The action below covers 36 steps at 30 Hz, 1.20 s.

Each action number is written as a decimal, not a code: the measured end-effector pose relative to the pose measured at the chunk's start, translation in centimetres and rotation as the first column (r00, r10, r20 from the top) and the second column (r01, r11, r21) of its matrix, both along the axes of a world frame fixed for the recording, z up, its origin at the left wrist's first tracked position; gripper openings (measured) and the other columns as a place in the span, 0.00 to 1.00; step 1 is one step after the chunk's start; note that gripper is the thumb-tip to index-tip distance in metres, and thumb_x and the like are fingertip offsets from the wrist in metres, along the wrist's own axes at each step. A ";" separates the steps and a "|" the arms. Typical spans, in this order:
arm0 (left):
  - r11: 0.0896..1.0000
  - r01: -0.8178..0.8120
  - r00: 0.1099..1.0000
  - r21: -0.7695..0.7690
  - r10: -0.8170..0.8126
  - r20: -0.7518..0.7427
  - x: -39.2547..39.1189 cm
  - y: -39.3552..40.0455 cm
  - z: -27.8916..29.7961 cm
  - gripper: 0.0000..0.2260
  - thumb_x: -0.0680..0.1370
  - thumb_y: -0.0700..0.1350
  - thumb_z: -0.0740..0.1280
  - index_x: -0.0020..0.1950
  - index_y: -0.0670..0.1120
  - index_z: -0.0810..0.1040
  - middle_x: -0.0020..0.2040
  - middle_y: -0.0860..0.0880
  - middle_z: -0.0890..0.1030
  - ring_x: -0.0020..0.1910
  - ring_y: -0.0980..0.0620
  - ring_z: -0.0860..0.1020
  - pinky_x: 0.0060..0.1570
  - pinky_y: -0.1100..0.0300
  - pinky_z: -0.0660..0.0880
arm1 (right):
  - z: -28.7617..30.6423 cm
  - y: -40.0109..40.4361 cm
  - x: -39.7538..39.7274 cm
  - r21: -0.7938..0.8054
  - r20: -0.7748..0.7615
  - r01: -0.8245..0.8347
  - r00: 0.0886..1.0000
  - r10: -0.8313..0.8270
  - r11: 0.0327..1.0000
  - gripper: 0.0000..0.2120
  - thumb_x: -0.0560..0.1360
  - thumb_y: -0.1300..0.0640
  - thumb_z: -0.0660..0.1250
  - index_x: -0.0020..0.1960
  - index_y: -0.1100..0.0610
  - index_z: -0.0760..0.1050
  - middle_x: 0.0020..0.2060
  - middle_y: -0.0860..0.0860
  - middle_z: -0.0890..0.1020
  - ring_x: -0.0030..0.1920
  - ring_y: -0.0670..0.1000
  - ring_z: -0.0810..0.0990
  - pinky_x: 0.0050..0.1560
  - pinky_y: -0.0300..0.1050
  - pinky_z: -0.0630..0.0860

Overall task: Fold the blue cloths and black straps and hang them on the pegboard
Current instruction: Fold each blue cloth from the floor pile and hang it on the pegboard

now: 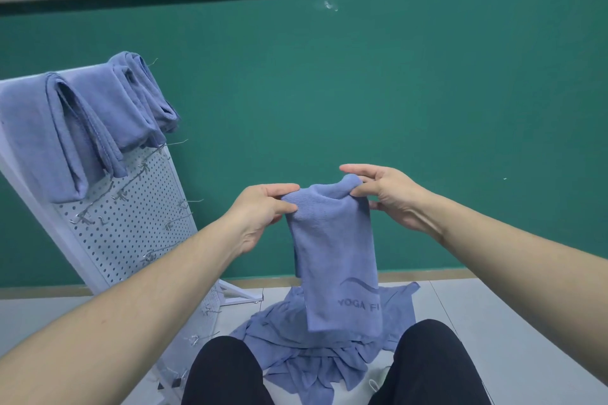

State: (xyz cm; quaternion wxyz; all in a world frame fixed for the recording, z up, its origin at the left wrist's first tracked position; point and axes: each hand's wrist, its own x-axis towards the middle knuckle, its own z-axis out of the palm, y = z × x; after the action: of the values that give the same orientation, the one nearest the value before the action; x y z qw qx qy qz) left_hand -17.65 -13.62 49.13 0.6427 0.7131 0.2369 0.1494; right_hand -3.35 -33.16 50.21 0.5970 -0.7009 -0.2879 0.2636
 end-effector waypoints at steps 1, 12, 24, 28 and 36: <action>1.000 0.003 1.000 0.001 -0.003 0.001 0.0 -0.1 0.0 0.17 0.74 0.30 0.71 0.57 0.47 0.83 0.56 0.49 0.84 0.54 0.53 0.80 0.50 0.64 0.74 | 0.0 -0.1 0.2 -0.015 0.006 0.017 1.000 -0.017 1.000 0.22 0.75 0.69 0.66 0.61 0.48 0.80 0.50 0.47 0.84 0.53 0.45 0.79 0.56 0.42 0.74; 0.816 0.102 0.986 0.569 -0.007 -0.167 0.0 0.1 0.2 0.03 0.73 0.42 0.73 0.42 0.49 0.86 0.38 0.51 0.82 0.37 0.52 0.70 0.41 0.60 0.68 | 0.9 0.1 -0.2 -0.387 0.415 0.138 0.909 0.039 0.912 0.11 0.71 0.59 0.75 0.52 0.50 0.84 0.48 0.47 0.86 0.47 0.48 0.82 0.49 0.39 0.78; 0.971 0.023 1.000 0.239 -0.019 -0.015 0.3 -1.0 0.6 0.03 0.78 0.44 0.68 0.47 0.47 0.75 0.40 0.51 0.79 0.36 0.54 0.76 0.43 0.58 0.80 | 0.1 1.4 -1.1 -0.183 0.322 0.228 0.933 -0.160 0.956 0.08 0.72 0.53 0.68 0.44 0.53 0.70 0.38 0.49 0.76 0.38 0.50 0.73 0.40 0.47 0.74; 0.948 -0.119 0.993 0.296 0.109 0.051 1.1 -2.1 -0.2 0.04 0.76 0.42 0.65 0.44 0.47 0.71 0.38 0.50 0.73 0.35 0.50 0.69 0.36 0.57 0.70 | -0.4 2.8 -2.6 -0.139 0.431 0.279 0.881 -0.195 0.950 0.10 0.71 0.60 0.66 0.40 0.53 0.64 0.33 0.48 0.68 0.34 0.50 0.64 0.33 0.43 0.62; 0.808 -0.281 0.954 0.519 0.177 0.241 1.5 -2.5 -0.6 0.07 0.77 0.44 0.66 0.44 0.48 0.68 0.33 0.55 0.72 0.32 0.52 0.67 0.35 0.55 0.68 | -0.6 4.9 -4.6 0.058 0.135 0.220 0.965 -0.226 0.974 0.10 0.75 0.55 0.68 0.44 0.54 0.66 0.38 0.51 0.75 0.37 0.50 0.74 0.37 0.46 0.74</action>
State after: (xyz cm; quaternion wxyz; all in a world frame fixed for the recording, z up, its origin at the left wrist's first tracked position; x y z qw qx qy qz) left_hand -16.17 -16.08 48.48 0.4080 0.8162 0.2093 0.3515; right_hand -7.92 -28.29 49.59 0.6157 -0.7329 -0.2541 0.1385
